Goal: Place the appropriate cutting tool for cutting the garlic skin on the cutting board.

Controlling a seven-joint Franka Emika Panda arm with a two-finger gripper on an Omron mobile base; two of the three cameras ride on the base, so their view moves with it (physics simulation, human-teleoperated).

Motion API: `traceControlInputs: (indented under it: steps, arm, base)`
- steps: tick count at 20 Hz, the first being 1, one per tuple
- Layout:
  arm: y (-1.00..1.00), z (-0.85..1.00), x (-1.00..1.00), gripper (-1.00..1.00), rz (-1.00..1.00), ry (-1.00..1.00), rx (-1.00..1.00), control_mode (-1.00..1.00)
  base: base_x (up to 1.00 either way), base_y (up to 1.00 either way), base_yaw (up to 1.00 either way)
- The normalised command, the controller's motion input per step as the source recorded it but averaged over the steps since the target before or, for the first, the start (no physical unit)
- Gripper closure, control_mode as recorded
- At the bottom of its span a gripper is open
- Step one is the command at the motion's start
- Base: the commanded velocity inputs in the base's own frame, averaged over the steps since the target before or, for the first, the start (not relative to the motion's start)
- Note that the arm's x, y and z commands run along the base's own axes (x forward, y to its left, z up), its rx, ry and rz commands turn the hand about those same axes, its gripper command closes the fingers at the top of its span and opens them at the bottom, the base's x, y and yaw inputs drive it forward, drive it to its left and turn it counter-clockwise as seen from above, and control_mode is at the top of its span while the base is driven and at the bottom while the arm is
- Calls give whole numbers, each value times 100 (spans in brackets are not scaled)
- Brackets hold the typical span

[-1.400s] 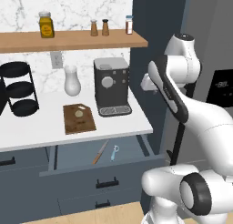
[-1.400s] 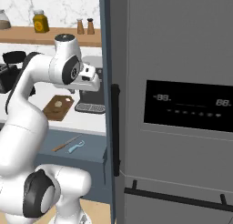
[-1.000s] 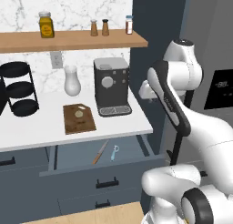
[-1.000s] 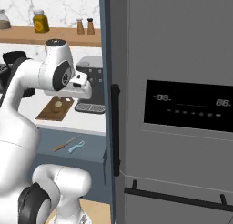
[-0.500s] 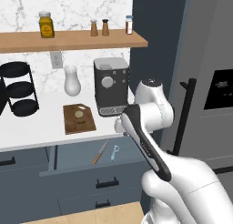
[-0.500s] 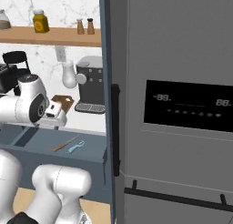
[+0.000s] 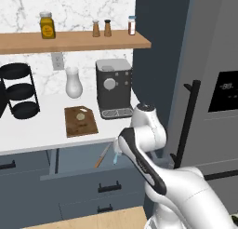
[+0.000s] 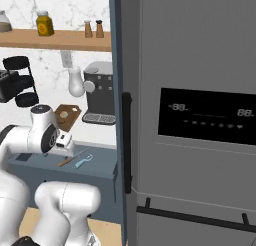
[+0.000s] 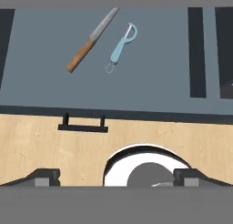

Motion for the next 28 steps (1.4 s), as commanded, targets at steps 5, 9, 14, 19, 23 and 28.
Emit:
traceControlInputs:
  steps: [5,9,14,19,23,28]
  arm:
    - [1,-63,55,-100,0,1,0,-100]
    - [16,-71,52,-100,-3,0,0,-100]
    - [7,-41,65,-100,-3,0,0,-100]
    - [1,-28,52,-100,0,3,0,-100]
    - [0,-38,4,-100,0,2,0,-100]
    - [0,-29,5,-100,0,3,0,-100]
  base:
    - [0,0,0]
    - [0,0,0]
    - [0,0,0]
    - [0,0,0]
    - [0,0,0]
    - [0,0,0]
